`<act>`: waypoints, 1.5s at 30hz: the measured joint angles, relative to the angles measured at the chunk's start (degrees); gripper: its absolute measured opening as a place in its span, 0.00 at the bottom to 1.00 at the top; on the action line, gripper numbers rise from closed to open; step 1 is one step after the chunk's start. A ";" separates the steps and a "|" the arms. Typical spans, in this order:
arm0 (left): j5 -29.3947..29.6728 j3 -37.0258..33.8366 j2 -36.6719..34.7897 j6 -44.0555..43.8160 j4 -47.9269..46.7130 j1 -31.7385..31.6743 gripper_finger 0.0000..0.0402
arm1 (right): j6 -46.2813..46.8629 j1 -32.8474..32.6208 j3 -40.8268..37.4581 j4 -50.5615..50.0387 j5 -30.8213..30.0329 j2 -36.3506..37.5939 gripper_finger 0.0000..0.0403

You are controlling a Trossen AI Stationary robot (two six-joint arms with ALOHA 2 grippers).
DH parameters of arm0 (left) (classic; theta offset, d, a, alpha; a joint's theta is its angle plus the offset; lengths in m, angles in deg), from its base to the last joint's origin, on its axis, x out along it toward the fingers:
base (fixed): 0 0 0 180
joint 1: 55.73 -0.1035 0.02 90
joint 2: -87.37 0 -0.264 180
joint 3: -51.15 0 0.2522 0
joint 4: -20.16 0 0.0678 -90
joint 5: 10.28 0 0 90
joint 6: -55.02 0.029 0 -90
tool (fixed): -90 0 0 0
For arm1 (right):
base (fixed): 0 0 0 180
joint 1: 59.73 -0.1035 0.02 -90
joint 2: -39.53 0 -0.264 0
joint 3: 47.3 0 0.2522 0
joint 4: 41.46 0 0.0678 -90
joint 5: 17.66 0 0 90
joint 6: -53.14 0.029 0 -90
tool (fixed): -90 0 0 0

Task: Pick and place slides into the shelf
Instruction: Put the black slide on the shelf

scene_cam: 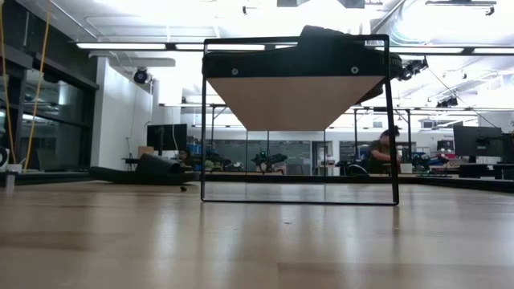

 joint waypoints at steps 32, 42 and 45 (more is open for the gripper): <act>6.20 -0.02 0.75 -2.32 -0.25 5.53 0.50 | -1.08 -0.39 0.02 4.55 0.62 -3.37 0.09; 7.67 -0.10 0.83 -3.08 -1.09 5.44 0.15 | -1.54 -0.39 0.09 5.66 0.37 -3.66 0.10; 7.65 -0.11 0.83 -3.05 -0.96 5.44 0.07 | -1.44 -0.44 0.11 6.91 0.51 -3.66 0.12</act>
